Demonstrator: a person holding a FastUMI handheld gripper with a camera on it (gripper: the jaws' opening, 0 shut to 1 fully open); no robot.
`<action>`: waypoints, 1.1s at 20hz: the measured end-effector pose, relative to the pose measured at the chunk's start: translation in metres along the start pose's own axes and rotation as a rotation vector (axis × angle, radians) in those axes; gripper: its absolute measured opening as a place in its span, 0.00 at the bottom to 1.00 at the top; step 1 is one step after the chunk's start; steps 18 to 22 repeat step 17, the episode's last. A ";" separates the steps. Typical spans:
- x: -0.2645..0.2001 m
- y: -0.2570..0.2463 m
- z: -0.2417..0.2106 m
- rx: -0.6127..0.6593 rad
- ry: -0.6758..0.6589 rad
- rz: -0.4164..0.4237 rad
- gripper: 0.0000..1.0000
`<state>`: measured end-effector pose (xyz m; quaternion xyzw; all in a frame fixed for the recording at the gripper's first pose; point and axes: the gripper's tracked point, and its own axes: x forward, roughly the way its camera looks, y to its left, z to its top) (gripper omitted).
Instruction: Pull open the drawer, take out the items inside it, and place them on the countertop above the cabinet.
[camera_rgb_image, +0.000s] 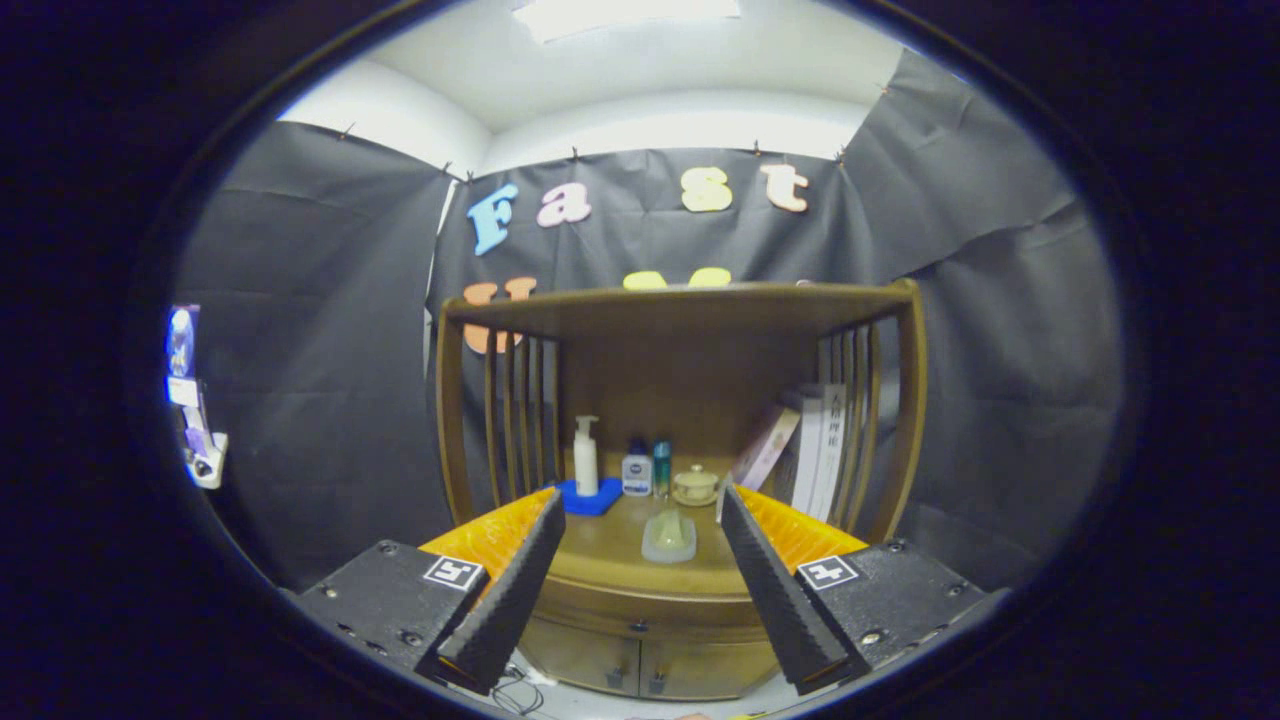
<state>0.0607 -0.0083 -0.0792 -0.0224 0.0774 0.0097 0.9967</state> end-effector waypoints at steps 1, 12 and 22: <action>-0.007 -0.001 0.015 0.001 -0.016 0.004 0.99; -0.087 -0.009 0.128 -0.015 -0.172 0.049 0.99; -0.113 -0.024 0.157 -0.069 -0.258 -0.003 0.99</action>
